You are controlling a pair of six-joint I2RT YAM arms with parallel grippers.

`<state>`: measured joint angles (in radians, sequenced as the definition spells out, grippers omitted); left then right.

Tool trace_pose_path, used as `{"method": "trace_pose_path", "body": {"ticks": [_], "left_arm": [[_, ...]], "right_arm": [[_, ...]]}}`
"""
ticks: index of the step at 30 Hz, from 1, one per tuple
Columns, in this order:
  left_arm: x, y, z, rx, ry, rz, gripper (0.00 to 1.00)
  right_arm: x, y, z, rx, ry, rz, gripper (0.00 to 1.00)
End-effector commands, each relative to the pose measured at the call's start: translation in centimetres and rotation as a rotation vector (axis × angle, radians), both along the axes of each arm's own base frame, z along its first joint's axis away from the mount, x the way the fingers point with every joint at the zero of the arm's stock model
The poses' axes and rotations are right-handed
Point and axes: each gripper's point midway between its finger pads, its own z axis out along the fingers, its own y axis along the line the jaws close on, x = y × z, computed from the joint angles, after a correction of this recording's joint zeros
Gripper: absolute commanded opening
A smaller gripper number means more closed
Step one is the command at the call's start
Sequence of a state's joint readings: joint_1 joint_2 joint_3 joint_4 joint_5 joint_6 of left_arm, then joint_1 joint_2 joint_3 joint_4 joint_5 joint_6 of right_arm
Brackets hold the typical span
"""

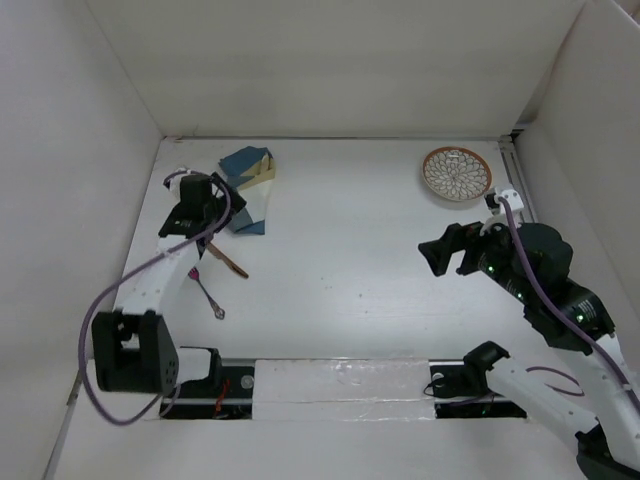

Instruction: Set the dinner table for one person

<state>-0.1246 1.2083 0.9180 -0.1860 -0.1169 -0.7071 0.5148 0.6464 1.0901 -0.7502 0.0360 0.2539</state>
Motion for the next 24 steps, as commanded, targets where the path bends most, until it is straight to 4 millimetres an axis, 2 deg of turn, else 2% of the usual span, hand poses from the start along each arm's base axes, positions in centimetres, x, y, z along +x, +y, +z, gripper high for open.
{"method": "trace_pose_path", "body": {"ticks": [1, 2, 3, 4, 5, 6, 7, 9, 11, 12, 14, 15, 16, 17, 19, 20, 21, 22, 24], "left_arm": [[4.1, 2.1, 2.5, -0.113, -0.091, 0.045, 1.0], [4.4, 2.7, 1.5, -0.112, -0.065, 0.06, 1.0], [5.3, 2.9, 2.5, -0.125, -0.083, 0.053, 1.0], [5.9, 3.2, 2.2, -0.133, -0.071, 0.055, 1.0], [6.4, 4.1, 0.5, -0.142, -0.022, 0.071, 1.0], [6.6, 4.7, -0.3, -0.143, 0.008, 0.089, 1.0], [7.0, 4.5, -0.6, -0.152, 0.018, 0.078, 1.0], [7.8, 5.3, -2.0, -0.147, 0.041, 0.099, 1.0], [8.7, 5.2, -2.3, -0.144, 0.037, 0.086, 1.0], [9.1, 5.7, -3.8, -0.146, 0.071, 0.098, 1.0], [9.9, 6.4, -4.3, -0.148, 0.086, 0.113, 1.0], [10.0, 6.2, -5.6, -0.155, 0.117, 0.108, 1.0], [10.2, 6.8, -5.9, -0.162, 0.114, 0.116, 1.0], [10.6, 7.5, -5.3, -0.161, 0.092, 0.126, 1.0], [10.9, 7.5, -6.0, -0.162, 0.107, 0.127, 0.97], [11.2, 7.7, -6.1, -0.157, 0.107, 0.135, 0.97], [11.3, 7.7, -5.7, -0.156, 0.104, 0.135, 0.97], [11.3, 7.7, -6.9, -0.158, 0.131, 0.136, 0.97], [11.7, 7.9, -7.5, -0.162, 0.14, 0.151, 0.94]], "right_arm": [[-0.2, 3.2, 2.3, 0.091, -0.076, 0.155, 1.0], [-0.3, 3.5, 2.5, 0.099, -0.084, 0.17, 1.0], [-0.5, 3.5, 2.0, 0.097, -0.076, 0.179, 1.0], [-0.6, 3.9, 1.9, 0.11, -0.07, 0.196, 1.0], [-0.8, 4.0, 2.1, 0.118, -0.084, 0.206, 1.0], [-1.0, 3.9, 1.5, 0.116, -0.079, 0.206, 1.0], [-1.0, 4.1, 1.8, 0.123, -0.088, 0.216, 1.0], [-1.2, 4.2, 0.9, 0.118, -0.072, 0.225, 1.0], [-1.1, 4.2, 1.1, 0.122, -0.08, 0.225, 1.0], [-1.0, 4.2, 0.6, 0.118, -0.07, 0.225, 1.0], [-1.2, 4.4, 0.6, 0.12, -0.069, 0.237, 1.0], [-1.2, 4.4, 0.6, 0.12, -0.069, 0.237, 1.0], [-1.4, 4.6, 0.6, 0.123, -0.067, 0.25, 1.0], [-1.3, 4.5, 0.6, 0.114, -0.073, 0.253, 1.0], [-1.5, 4.4, 0.8, 0.118, -0.081, 0.253, 1.0], [-1.5, 4.4, 0.2, 0.103, -0.068, 0.255, 1.0], [-1.7, 4.3, 0.4, 0.106, -0.077, 0.255, 1.0], [-1.7, 4.3, 0.4, 0.106, -0.077, 0.255, 1.0], [-1.6, 4.3, 0.0, 0.103, -0.068, 0.255, 1.0]]}}
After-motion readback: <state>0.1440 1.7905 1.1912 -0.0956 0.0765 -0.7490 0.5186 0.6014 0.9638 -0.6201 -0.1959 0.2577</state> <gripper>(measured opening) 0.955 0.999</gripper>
